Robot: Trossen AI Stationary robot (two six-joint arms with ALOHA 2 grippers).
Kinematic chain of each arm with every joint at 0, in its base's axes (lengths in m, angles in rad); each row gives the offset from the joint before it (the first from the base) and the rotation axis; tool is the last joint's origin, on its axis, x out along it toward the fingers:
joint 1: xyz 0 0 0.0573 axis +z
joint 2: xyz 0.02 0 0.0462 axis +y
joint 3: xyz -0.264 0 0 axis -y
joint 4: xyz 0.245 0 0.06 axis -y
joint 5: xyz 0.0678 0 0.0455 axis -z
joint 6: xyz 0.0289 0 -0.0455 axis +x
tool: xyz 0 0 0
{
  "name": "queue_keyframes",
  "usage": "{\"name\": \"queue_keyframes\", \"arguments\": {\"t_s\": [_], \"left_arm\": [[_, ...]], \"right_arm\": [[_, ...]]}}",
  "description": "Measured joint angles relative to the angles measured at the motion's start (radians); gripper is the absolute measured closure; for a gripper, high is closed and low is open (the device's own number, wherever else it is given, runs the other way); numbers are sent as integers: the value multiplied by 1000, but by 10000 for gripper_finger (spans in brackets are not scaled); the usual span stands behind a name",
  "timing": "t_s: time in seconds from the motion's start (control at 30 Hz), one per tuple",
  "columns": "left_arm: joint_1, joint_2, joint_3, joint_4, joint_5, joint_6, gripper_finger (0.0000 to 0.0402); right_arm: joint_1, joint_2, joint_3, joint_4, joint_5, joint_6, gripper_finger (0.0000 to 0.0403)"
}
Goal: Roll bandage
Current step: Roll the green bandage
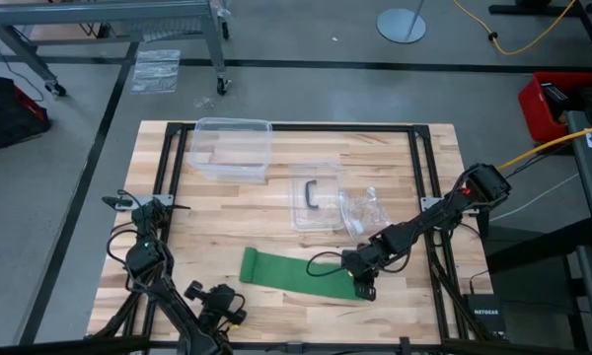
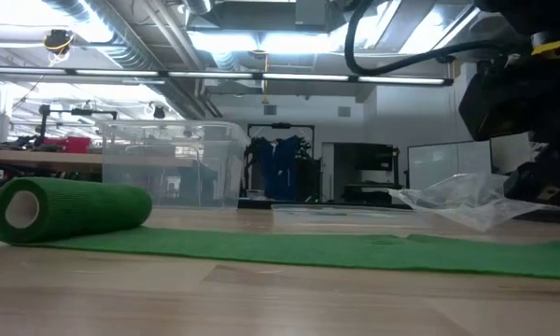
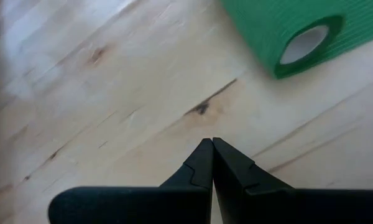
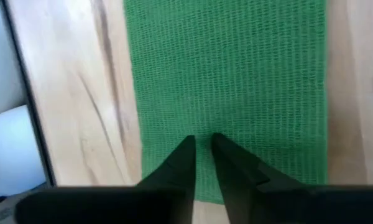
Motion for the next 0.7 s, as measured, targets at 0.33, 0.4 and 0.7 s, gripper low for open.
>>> {"name": "queue_keyframes", "arguments": {"t_s": [0.33,0.4,0.7], "left_arm": [[-38,-1,0,-18,11,-19,401],[-52,-12,0,-38,-10,-25,401],[-104,-85,-13,-68,-91,2,402]], "right_arm": [[-2,-3,3,37,-28,105,211],[-8,-2,20,26,-36,111,204],[-27,-4,152,-75,21,39,220]]}}
